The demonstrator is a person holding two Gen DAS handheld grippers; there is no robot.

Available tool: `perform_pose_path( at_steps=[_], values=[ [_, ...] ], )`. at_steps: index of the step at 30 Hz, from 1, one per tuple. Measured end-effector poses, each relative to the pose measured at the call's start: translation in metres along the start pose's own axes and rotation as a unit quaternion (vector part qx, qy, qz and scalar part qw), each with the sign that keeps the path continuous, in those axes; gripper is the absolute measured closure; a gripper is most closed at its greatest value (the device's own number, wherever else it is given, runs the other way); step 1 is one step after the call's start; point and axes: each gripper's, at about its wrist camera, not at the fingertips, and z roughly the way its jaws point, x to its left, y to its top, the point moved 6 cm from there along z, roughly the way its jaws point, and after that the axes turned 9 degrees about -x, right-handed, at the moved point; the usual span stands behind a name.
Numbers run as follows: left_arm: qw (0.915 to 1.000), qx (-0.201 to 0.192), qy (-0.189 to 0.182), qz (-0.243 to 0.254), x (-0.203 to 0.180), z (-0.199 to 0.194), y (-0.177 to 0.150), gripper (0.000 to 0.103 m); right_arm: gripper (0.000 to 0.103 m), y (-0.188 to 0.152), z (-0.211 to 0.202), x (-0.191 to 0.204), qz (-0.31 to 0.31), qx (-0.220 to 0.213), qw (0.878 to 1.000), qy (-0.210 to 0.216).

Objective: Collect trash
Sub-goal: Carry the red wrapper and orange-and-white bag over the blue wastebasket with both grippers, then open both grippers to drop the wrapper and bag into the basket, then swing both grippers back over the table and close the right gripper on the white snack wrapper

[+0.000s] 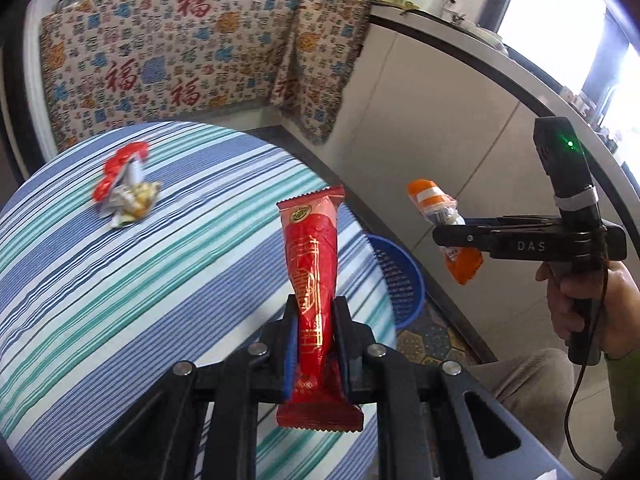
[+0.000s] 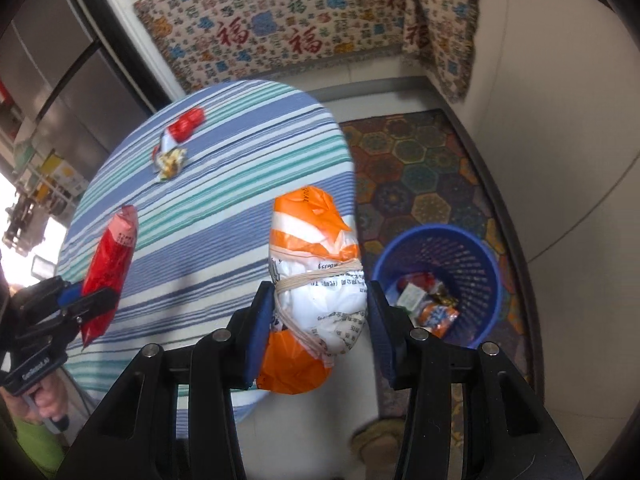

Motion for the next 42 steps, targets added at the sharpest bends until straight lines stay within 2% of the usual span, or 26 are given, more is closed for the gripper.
perform_pose_path(
  at_steps=[6, 13, 22, 27, 32, 34, 35, 36, 38, 42],
  values=[
    [0.9985, 0.03, -0.039, 0.024, -0.078, 0.073, 0.017, 0.087, 0.056, -0.006, -0.002, -0.078, 0.042, -0.002, 0.999, -0.033],
    [0.996, 0.066, -0.057, 0.018, -0.126, 0.161, 0.011, 0.087, 0.056, -0.017, 0.027, -0.153, 0.087, 0.003, 0.995, -0.044],
    [0.9936, 0.102, -0.044, -0.018, -0.129, 0.27, 0.001, 0.087, 0.056, -0.03, 0.096, -0.223, 0.138, 0.032, 0.989, -0.04],
    [0.9922, 0.121, -0.029, -0.014, -0.123, 0.31, -0.015, 0.087, 0.056, -0.041, 0.134, -0.244, 0.169, 0.051, 0.984, -0.024],
    [0.9915, 0.129, -0.012, -0.011, -0.117, 0.331, -0.025, 0.086, 0.053, -0.049, 0.158, -0.256, 0.196, 0.057, 0.979, -0.015],
    [0.9914, 0.13, -0.009, -0.008, -0.115, 0.337, -0.028, 0.084, 0.049, -0.05, 0.163, -0.259, 0.203, 0.054, 0.978, -0.013],
    [0.9913, 0.131, -0.009, -0.008, -0.114, 0.34, -0.029, 0.079, 0.039, -0.049, 0.163, -0.259, 0.208, 0.051, 0.977, -0.011],
    [0.991, 0.133, -0.012, -0.009, -0.112, 0.344, -0.03, 0.074, 0.035, -0.049, 0.164, -0.261, 0.214, 0.046, 0.976, -0.012],
    [0.9907, 0.135, -0.009, -0.014, -0.11, 0.347, -0.029, 0.049, 0.033, -0.048, 0.159, -0.266, 0.22, 0.031, 0.975, -0.02],
    [0.992, 0.122, -0.013, -0.03, -0.11, 0.333, -0.022, 0.047, 0.029, -0.038, 0.134, -0.274, 0.219, -0.004, 0.974, -0.059]
  ],
)
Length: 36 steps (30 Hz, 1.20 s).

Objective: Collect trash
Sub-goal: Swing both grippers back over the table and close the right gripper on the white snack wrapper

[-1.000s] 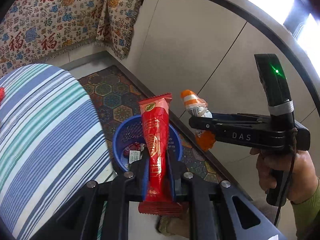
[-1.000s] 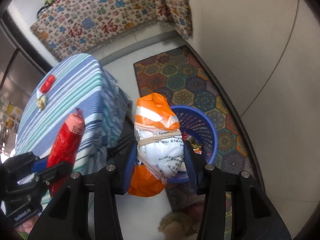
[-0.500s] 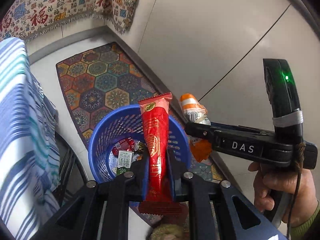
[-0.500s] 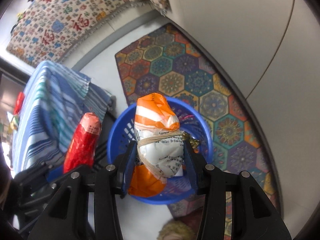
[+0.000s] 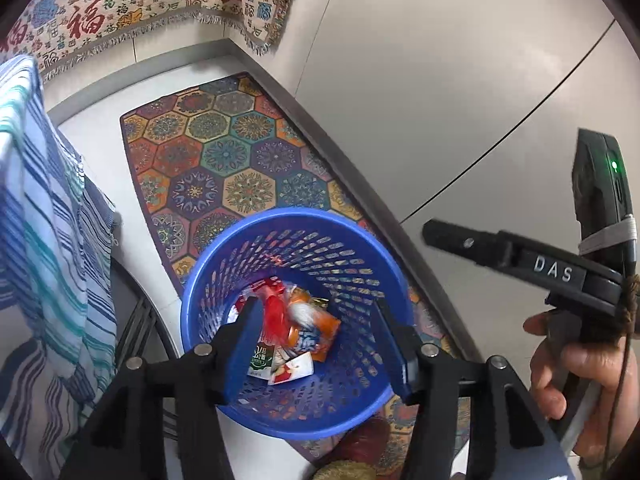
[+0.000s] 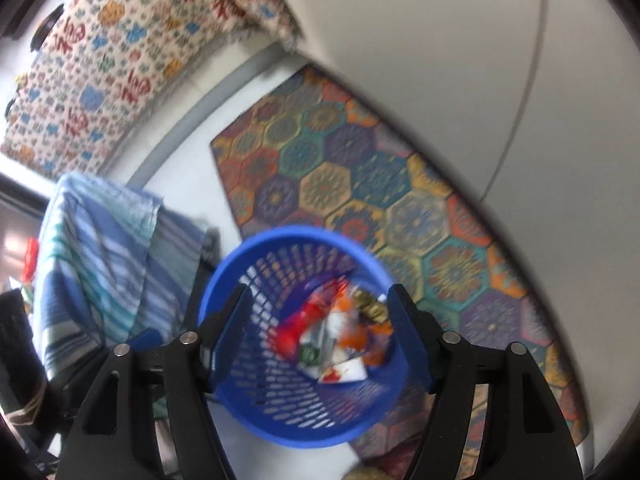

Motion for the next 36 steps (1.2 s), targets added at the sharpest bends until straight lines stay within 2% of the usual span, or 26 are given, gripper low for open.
perform_pose_path(
  at_steps=[4, 8, 11, 13, 17, 22, 25, 28, 33, 34, 36],
  values=[
    [0.9996, -0.024, -0.013, -0.003, -0.003, -0.044, -0.001, 0.047, 0.025, 0.015, -0.036, 0.007, -0.021, -0.05, 0.998, -0.027],
    [0.9985, -0.05, -0.02, 0.004, -0.008, -0.12, -0.016, 0.046, 0.023, 0.025, -0.081, 0.027, -0.045, -0.101, 0.993, -0.036],
    [0.9976, -0.065, -0.012, 0.023, 0.0, -0.176, -0.035, 0.044, 0.021, 0.021, -0.115, 0.061, -0.089, -0.134, 0.986, -0.034],
    [0.996, -0.081, 0.005, 0.038, 0.016, -0.212, -0.049, 0.042, 0.02, 0.009, -0.133, 0.093, -0.121, -0.148, 0.981, -0.022],
    [0.9909, -0.103, 0.077, 0.04, 0.075, -0.27, -0.076, 0.041, 0.019, -0.031, -0.149, 0.17, -0.198, -0.153, 0.968, 0.022],
    [0.9771, -0.115, 0.179, 0.003, 0.165, -0.308, -0.094, 0.041, 0.019, -0.092, -0.136, 0.267, -0.272, -0.11, 0.95, 0.104],
    [0.9697, -0.126, 0.207, -0.033, 0.215, -0.325, -0.1, 0.041, 0.019, -0.116, -0.118, 0.309, -0.305, -0.089, 0.939, 0.13],
    [0.9598, -0.131, 0.246, -0.036, 0.255, -0.333, -0.103, 0.041, 0.019, -0.129, -0.098, 0.347, -0.334, -0.071, 0.928, 0.151],
    [0.957, -0.116, 0.257, -0.07, 0.301, -0.326, -0.115, 0.041, 0.015, -0.131, -0.059, 0.416, -0.379, -0.063, 0.908, 0.168],
    [0.9572, -0.115, 0.255, -0.074, 0.309, -0.33, -0.119, 0.041, 0.011, -0.13, -0.051, 0.428, -0.389, -0.065, 0.904, 0.167],
    [0.9577, -0.112, 0.253, -0.078, 0.313, -0.329, -0.124, 0.041, 0.011, -0.121, -0.031, 0.456, -0.409, -0.067, 0.896, 0.156]
  ],
)
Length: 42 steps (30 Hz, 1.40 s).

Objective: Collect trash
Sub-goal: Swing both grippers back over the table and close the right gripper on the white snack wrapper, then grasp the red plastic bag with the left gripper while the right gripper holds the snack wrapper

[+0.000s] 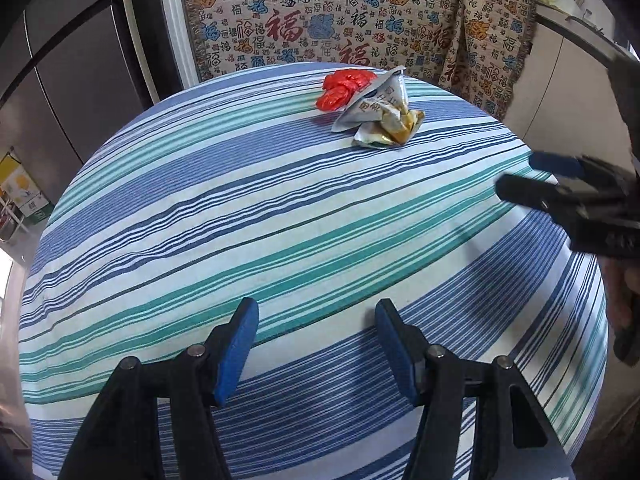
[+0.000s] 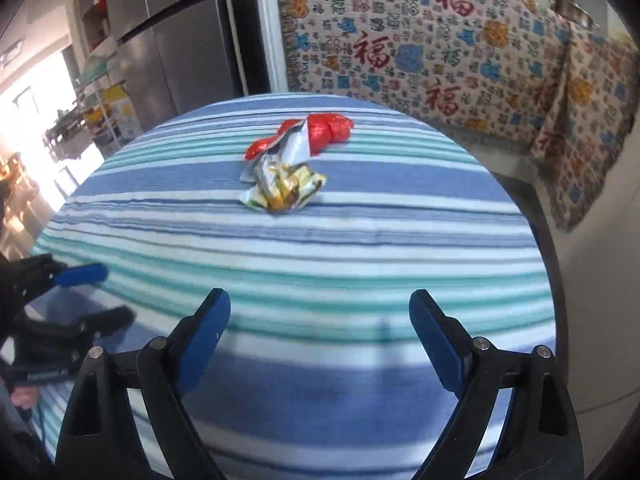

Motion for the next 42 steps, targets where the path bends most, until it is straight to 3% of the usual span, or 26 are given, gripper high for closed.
perform_pose_path(
  at_steps=[4, 6, 12, 14, 17, 25, 32, 37, 42],
  values=[
    [0.9998, -0.018, -0.001, 0.001, 0.002, -0.002, 0.003, 0.041, 0.011, 0.034, 0.041, 0.012, -0.028, -0.004, 1.0, 0.012],
    [0.9997, -0.025, 0.0, 0.001, 0.002, -0.002, 0.004, 0.041, 0.01, 0.044, 0.058, 0.021, -0.045, 0.001, 0.998, 0.039],
    [0.9994, -0.034, 0.001, -0.002, 0.002, -0.002, 0.004, 0.041, 0.011, 0.052, 0.095, 0.033, -0.065, 0.025, 0.997, 0.043],
    [0.9994, -0.034, 0.001, -0.002, 0.002, -0.001, 0.004, 0.041, 0.049, 0.047, 0.101, 0.03, -0.05, 0.042, 0.996, 0.054],
    [0.9994, -0.034, 0.002, -0.001, 0.002, -0.001, 0.003, 0.041, 0.067, 0.044, 0.083, 0.019, -0.008, 0.033, 0.997, 0.063],
    [0.9998, -0.014, -0.011, 0.009, -0.007, 0.008, 0.015, 0.036, 0.072, -0.007, 0.003, 0.006, 0.005, 0.045, 0.998, 0.048],
    [0.997, -0.051, -0.058, 0.007, -0.019, 0.028, 0.11, 0.036, 0.072, -0.051, -0.058, -0.011, 0.034, 0.042, 0.998, 0.033],
    [0.9934, -0.017, -0.11, 0.029, -0.037, 0.087, 0.171, 0.036, 0.072, -0.06, -0.082, -0.016, 0.068, 0.01, 0.997, 0.028],
    [0.9953, 0.005, -0.091, 0.034, -0.04, 0.138, 0.199, 0.036, 0.072, -0.064, -0.088, -0.014, 0.072, 0.003, 0.997, 0.041]
  ],
)
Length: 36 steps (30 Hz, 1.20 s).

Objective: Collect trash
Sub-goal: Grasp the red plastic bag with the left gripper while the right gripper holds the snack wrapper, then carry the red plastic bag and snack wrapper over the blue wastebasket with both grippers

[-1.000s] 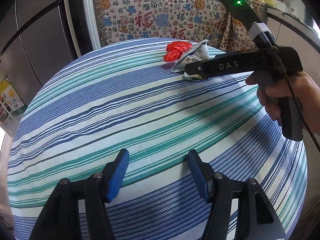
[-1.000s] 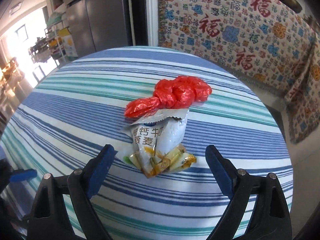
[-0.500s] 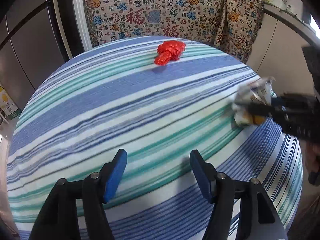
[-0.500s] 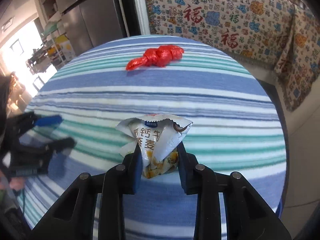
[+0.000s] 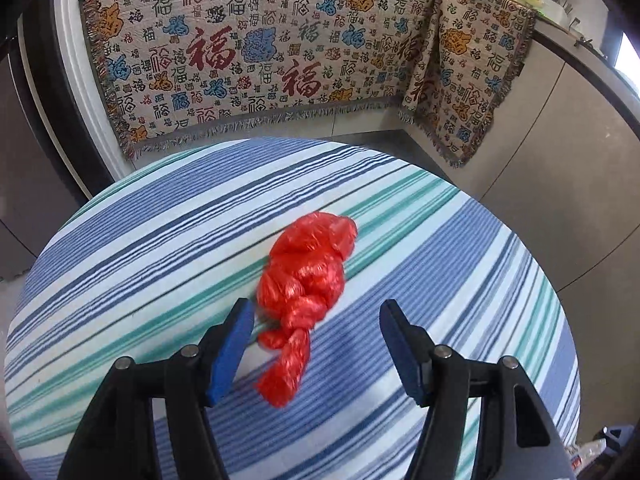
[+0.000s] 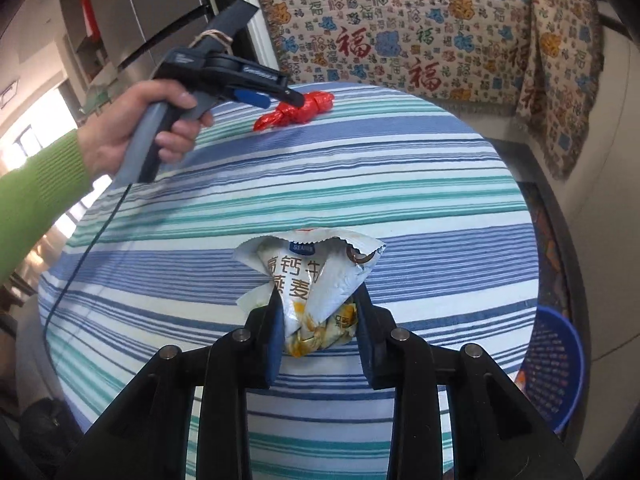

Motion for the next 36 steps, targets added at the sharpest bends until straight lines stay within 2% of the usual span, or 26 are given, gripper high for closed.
perform_pose_path(
  at_steps=[5, 9, 10, 12, 14, 18, 22, 27, 30, 32, 33, 35, 36],
  values=[
    [0.9994, 0.028, 0.01, 0.016, 0.0, 0.032, -0.002, 0.036, 0.072, -0.004, 0.002, -0.005, 0.005, 0.0, 1.0, 0.006],
    [0.9995, 0.01, 0.017, 0.026, 0.0, 0.038, -0.002, 0.038, 0.072, -0.01, 0.004, -0.011, 0.011, 0.007, 1.0, 0.003],
    [0.9997, 0.002, 0.009, 0.021, 0.001, 0.036, -0.002, 0.056, 0.072, -0.01, 0.005, -0.011, 0.014, 0.009, 1.0, 0.002],
    [0.9999, -0.01, 0.005, 0.013, 0.002, 0.03, -0.005, 0.057, 0.072, -0.012, 0.005, -0.013, 0.016, 0.009, 1.0, -0.001],
    [0.9996, -0.019, 0.018, 0.014, 0.004, 0.019, -0.011, 0.058, 0.072, -0.01, 0.004, -0.015, 0.022, 0.007, 1.0, -0.003],
    [0.9985, -0.018, 0.048, -0.02, 0.013, -0.019, -0.047, 0.057, 0.072, -0.006, -0.003, -0.021, 0.037, 0.005, 0.999, -0.014],
    [0.9967, -0.012, 0.078, -0.018, 0.007, -0.064, -0.098, 0.057, 0.072, -0.008, -0.001, -0.024, 0.044, 0.016, 0.998, -0.03],
    [0.9953, -0.014, 0.08, -0.053, -0.012, -0.113, -0.154, 0.056, 0.071, -0.009, 0.005, -0.016, 0.035, 0.018, 0.999, -0.035],
    [0.9946, -0.025, 0.076, -0.065, -0.025, -0.135, -0.178, 0.05, 0.069, -0.009, 0.011, -0.004, 0.02, 0.012, 0.999, -0.029],
    [0.9952, -0.022, 0.068, -0.068, -0.033, -0.141, -0.191, 0.037, 0.064, -0.01, 0.015, 0.004, 0.013, 0.011, 1.0, -0.014],
    [0.9959, -0.015, 0.059, -0.066, -0.036, -0.141, -0.198, 0.034, 0.063, -0.013, 0.017, 0.008, 0.012, 0.014, 1.0, -0.008],
    [0.9973, -0.017, 0.051, -0.05, -0.04, -0.143, -0.205, 0.032, 0.04, -0.018, 0.021, 0.014, 0.01, 0.023, 1.0, 0.004],
    [0.9977, -0.015, 0.053, -0.038, -0.041, -0.145, -0.209, 0.031, 0.036, -0.021, 0.021, 0.016, 0.008, 0.023, 1.0, 0.008]
  ],
)
